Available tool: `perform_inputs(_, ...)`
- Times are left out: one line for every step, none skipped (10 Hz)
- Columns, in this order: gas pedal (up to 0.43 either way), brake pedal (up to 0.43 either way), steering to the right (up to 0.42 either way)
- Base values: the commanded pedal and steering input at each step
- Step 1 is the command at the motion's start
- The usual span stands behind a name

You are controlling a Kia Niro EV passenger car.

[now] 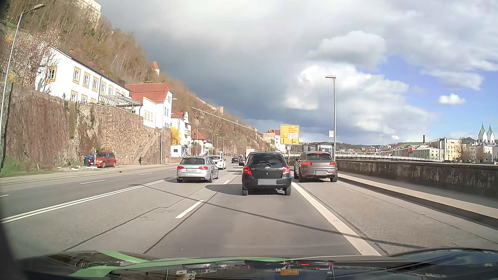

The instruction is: Follow the waypoints while adhering to traffic rules and regulations

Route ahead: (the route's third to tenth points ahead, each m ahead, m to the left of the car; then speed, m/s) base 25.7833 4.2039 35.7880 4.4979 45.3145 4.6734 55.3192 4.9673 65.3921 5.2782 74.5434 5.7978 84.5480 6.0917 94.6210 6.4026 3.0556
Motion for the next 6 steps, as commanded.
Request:
perform_inputs(0.118, 0.0, -0.031)
perform_inputs(0.118, 0.0, -0.031)
perform_inputs(0.118, 0.0, -0.029)
perform_inputs(0.118, 0.0, -0.027)
perform_inputs(0.118, 0.0, -0.025)
perform_inputs(0.118, 0.0, -0.024)
